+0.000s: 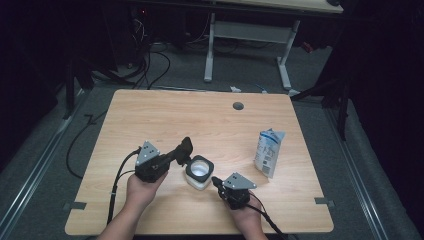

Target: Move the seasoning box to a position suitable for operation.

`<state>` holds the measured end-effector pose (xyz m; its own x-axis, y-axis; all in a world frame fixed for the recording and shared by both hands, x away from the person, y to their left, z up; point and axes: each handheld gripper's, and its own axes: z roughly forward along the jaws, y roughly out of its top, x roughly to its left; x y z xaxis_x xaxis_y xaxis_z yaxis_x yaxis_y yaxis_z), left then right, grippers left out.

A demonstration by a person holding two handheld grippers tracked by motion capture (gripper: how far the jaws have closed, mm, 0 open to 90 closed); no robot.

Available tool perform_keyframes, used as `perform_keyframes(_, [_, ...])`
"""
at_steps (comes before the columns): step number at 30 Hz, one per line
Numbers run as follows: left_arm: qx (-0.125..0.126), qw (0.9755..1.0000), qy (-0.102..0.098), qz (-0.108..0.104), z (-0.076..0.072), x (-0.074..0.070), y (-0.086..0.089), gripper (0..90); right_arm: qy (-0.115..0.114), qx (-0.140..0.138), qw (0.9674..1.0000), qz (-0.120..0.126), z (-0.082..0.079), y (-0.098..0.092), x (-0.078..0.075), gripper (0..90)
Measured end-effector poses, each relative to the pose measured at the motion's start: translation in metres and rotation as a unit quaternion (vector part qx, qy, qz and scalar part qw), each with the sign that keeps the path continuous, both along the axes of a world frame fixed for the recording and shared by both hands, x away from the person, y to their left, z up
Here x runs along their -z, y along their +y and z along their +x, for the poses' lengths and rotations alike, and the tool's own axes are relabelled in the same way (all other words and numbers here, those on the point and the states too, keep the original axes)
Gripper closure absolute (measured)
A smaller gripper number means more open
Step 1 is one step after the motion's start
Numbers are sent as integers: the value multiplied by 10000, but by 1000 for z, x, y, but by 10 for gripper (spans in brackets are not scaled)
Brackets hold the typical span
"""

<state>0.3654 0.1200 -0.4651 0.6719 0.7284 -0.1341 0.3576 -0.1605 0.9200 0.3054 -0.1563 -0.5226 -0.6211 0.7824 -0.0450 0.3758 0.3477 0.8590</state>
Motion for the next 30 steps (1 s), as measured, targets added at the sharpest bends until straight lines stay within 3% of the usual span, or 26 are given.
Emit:
perform_keyframes(12, [74,10000,-15,0,-4,2,-5,900,-25,-30,10000,-37,0,3,0,898])
perform_keyframes(23, [410,9990,-66,145,-15,7,-23,895,-15,-28,10000,-35,0,3,0,896])
perform_keyframes(30, [219,9997,1,118,-15,14,-11,883,-43,-27,10000,-61,-1,1,0,893])
